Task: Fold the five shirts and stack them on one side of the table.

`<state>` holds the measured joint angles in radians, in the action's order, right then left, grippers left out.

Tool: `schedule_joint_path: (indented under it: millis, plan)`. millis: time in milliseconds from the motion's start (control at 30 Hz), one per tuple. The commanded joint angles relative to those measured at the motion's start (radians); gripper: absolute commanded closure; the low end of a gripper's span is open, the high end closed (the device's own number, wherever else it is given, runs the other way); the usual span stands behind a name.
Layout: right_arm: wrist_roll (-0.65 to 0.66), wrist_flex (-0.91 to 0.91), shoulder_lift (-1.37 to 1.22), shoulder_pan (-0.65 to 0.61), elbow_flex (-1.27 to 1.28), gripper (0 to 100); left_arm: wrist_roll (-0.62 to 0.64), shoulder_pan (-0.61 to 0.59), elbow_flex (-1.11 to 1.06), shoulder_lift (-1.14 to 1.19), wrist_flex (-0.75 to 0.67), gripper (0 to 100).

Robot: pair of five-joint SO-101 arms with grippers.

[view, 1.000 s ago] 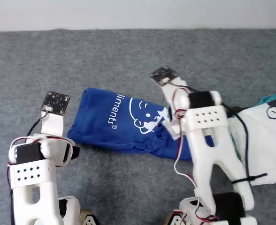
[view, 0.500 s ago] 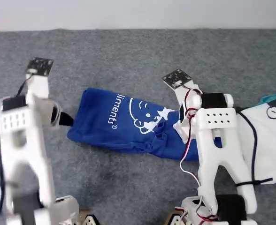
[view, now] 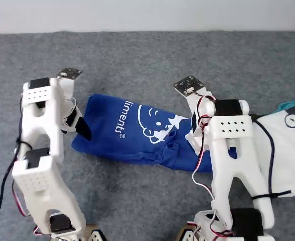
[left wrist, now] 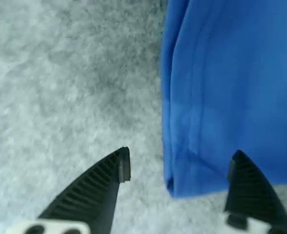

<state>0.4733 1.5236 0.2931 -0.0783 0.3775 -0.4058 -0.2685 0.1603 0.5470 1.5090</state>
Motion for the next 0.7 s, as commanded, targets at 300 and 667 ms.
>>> schedule_joint_path:
  millis: [300,667]
  plan:
    - [0.003,0.012,0.039,0.013,0.002,80.1,-0.005,0.104,0.061,0.137,-0.015,76]
    - [0.003,0.012,0.039,0.013,0.002,80.1,-0.005,0.147,0.065,0.141,0.018,91]
